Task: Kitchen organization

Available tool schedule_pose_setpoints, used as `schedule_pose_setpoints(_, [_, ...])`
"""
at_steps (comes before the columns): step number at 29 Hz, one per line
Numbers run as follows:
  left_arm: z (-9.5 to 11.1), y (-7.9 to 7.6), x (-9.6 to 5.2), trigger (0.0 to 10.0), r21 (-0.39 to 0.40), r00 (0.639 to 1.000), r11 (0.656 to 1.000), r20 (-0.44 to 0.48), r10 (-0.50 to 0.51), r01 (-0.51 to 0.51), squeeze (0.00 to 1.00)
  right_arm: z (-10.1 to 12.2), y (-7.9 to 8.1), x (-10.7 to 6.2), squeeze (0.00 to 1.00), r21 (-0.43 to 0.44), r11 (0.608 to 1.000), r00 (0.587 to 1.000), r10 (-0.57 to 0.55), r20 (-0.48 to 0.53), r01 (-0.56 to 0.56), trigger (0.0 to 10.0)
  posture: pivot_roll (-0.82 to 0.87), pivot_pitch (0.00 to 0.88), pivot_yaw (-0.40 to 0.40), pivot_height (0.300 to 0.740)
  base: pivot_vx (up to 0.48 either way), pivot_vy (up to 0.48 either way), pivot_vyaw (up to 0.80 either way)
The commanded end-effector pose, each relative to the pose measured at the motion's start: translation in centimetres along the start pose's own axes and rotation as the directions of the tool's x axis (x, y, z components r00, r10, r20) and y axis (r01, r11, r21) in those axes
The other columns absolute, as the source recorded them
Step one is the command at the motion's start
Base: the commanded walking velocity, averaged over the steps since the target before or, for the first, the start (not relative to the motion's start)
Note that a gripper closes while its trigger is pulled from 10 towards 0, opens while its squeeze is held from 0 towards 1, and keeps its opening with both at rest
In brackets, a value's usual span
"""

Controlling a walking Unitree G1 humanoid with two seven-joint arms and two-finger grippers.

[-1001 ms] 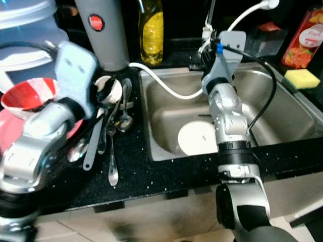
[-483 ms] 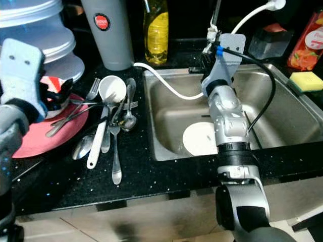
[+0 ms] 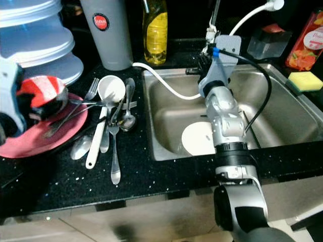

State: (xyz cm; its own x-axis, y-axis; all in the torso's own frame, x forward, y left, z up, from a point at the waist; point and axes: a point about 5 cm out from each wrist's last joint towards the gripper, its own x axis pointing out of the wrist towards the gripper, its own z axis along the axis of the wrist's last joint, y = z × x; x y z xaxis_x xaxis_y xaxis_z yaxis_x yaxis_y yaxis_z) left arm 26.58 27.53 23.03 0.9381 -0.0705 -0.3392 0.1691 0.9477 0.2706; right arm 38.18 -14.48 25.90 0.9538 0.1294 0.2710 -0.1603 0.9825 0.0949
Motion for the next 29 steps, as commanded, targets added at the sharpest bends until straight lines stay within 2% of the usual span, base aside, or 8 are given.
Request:
schedule_pose_setpoints(1, [-1.4,0.0,0.2,10.0,0.064,0.996,0.997,-0.078,-0.046,0.051,0.0,0.1,0.0,0.1,0.0,-0.001,1.0,1.0,-0.001,0.0,0.001,10.0,0.16,0.0,-0.011,0.74,0.0,0.0,0.0])
schedule_pose_setpoints(8, [-3.0,0.3,0.2,10.0,0.236,0.985,0.97,-0.174,-0.02,0.062,0.0,0.1,-0.3,-0.1,0.0,-0.003,1.0,1.0,-0.012,0.002,0.012,10.0,0.15,0.0,-0.004,0.74,0.0,0.0,0.0])
schedule_pose_setpoints(9, [-3.0,1.0,0.5,2.0,0.359,0.985,0.933,-0.166,0.048,0.015,0.0,0.1,-0.3,-0.1,0.0,-0.003,1.0,1.0,-0.014,0.002,0.014,10.0,0.15,0.0,-0.004,0.74,0.0,0.0,0.0])
schedule_pose_setpoints(10, [-3.0,1.1,0.5,2.0,0.385,0.985,0.923,-0.16,0.058,0.008,0.0,0.1,-0.3,-0.1,0.0,-0.003,1.0,1.0,-0.014,0.002,0.014,10.0,0.15,0.0,-0.004,0.74,0.0,0.0,0.0])
schedule_pose_setpoints(11, [-2.6,1.2,0.7,0.0,0.4,0.989,0.916,-0.129,0.075,-0.017,0.0,0.1,-0.3,-0.1,0.0,-0.002,1.0,1.0,-0.013,0.001,0.013,10.0,0.15,0.0,-0.003,0.74,0.0,0.0,0.0])
schedule_pose_setpoints(21, [-0.2,1.4,1.2,0.0,0.524,0.981,0.83,0.089,0.172,-0.193,0.0,0.0,-0.2,-0.1,0.0,0.001,1.0,1.0,-0.008,0.0,0.008,10.0,0.15,0.0,-0.008,0.74,0.0,0.0,0.0])
schedule_pose_setpoints(28, [3.3,-1.2,1.4,0.0,0.541,0.935,0.791,0.34,0.103,-0.284,0.0,0.1,-0.1,0.0,0.0,0.0,1.0,1.0,-0.004,0.001,0.004,10.0,0.15,0.0,-0.012,0.74,0.0,0.0,0.0])
schedule_pose_setpoints(29, [6.4,-4.0,1.2,10.0,0.504,0.88,0.816,0.474,0.012,-0.282,0.0,0.1,-0.1,0.0,0.0,-0.001,1.0,1.0,-0.004,0.002,0.004,10.0,0.15,0.0,-0.014,0.74,0.0,0.0,0.0])
